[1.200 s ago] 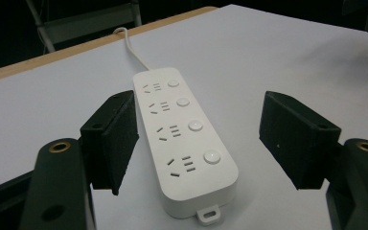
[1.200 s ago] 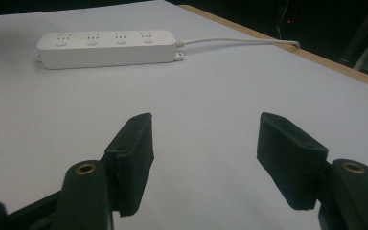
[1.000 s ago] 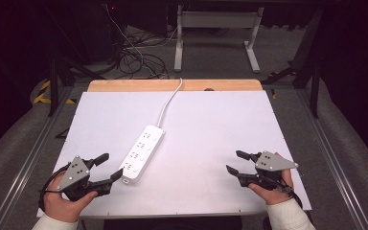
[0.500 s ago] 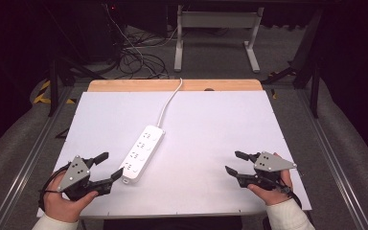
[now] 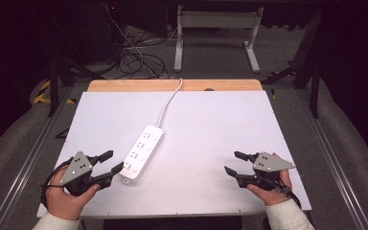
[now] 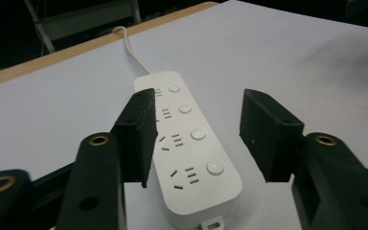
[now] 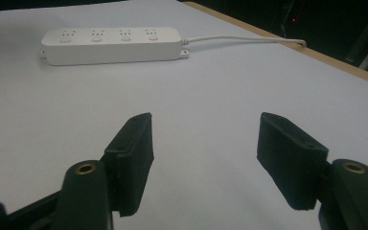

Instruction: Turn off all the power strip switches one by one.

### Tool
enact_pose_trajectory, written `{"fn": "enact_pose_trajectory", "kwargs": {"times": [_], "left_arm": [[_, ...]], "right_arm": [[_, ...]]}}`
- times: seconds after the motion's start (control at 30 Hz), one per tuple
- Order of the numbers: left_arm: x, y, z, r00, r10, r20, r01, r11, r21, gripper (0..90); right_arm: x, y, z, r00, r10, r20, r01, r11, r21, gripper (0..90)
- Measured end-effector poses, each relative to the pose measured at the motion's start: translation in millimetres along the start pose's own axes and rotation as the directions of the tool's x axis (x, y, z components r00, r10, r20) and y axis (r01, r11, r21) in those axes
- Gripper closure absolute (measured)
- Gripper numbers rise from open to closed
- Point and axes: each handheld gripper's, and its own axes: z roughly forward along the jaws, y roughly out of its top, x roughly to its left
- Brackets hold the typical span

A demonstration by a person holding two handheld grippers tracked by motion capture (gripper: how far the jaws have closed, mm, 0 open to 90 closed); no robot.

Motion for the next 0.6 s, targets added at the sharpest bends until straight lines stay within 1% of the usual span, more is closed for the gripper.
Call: {"fn": "enact_pose_trajectory", "kwargs": {"times": [0.07, 0.1, 0.13, 0.2, 0.23, 0.37, 0.43, 0.5, 0.53, 0.57, 0.6], "left_arm": [[3.7, 3.2, 5.4, 1.0000, -0.003, -0.001, 0.003, 1.0000, 0.009, 53.9], [3.9, 3.9, 7.7, 0.9999, -0.016, 0.004, 0.016, 0.9998, 0.013, 55.3], [5.3, 4.9, 10.0, 0.9999, -0.010, 0.003, 0.010, 0.9998, 0.015, 56.2], [6.2, 6.7, 14.9, 0.9998, -0.016, 0.010, 0.016, 0.9996, 0.023, 57.7], [7.2, 7.9, 17.2, 1.0000, -0.003, 0.007, 0.003, 0.9996, 0.029, 59.1], [7.9, 11.0, 24.1, 0.9998, -0.005, 0.017, 0.004, 0.9992, 0.039, 63.8], [7.8, 14.2, 30.8, 0.9997, -0.001, 0.024, 0.000, 0.9989, 0.047, 64.5], [7.6, 15.1, 33.0, 0.9997, 0.001, 0.025, -0.002, 0.9988, 0.049, 66.1], [7.1, 16.0, 35.5, 0.9995, -0.003, 0.032, 0.001, 0.9986, 0.053, 67.5], [7.3, 17.3, 38.0, 0.9995, 0.006, 0.030, -0.008, 0.9982, 0.059, 69.9], [7.3, 17.3, 38.0, 0.9995, 0.006, 0.030, -0.008, 0.9982, 0.059, 72.3]], "right_arm": [[0.2, 0.0, 0.4, 1.0000, -0.004, -0.002, 0.004, 1.000, 0.002, 38.6], [0.2, -0.1, 0.6, 1.0000, -0.005, -0.001, 0.005, 1.000, 0.003, 38.6], [0.4, -0.1, 0.8, 1.0000, -0.003, -0.002, 0.003, 1.000, 0.003, 38.6], [0.4, -0.4, 1.3, 1.0000, -0.005, -0.002, 0.005, 1.000, 0.006, 38.6], [0.6, -0.4, 1.5, 1.0000, -0.003, -0.003, 0.003, 1.000, 0.006, 38.6], [0.7, -0.6, 1.6, 1.0000, -0.006, -0.004, 0.006, 1.000, 0.008, 38.6], [0.5, -0.9, 1.9, 1.0000, -0.006, -0.005, 0.006, 1.000, 0.010, 38.6], [0.5, -1.1, 2.1, 0.9999, -0.008, -0.007, 0.008, 1.000, 0.012, 38.6], [0.8, -1.0, 2.2, 1.0000, -0.005, -0.007, 0.006, 1.000, 0.011, 38.6], [0.8, -1.0, 2.1, 1.0000, -0.006, -0.007, 0.006, 1.000, 0.012, 38.6], [0.8, -1.0, 2.1, 1.0000, -0.007, -0.007, 0.007, 1.000, 0.012, 38.6]]}}
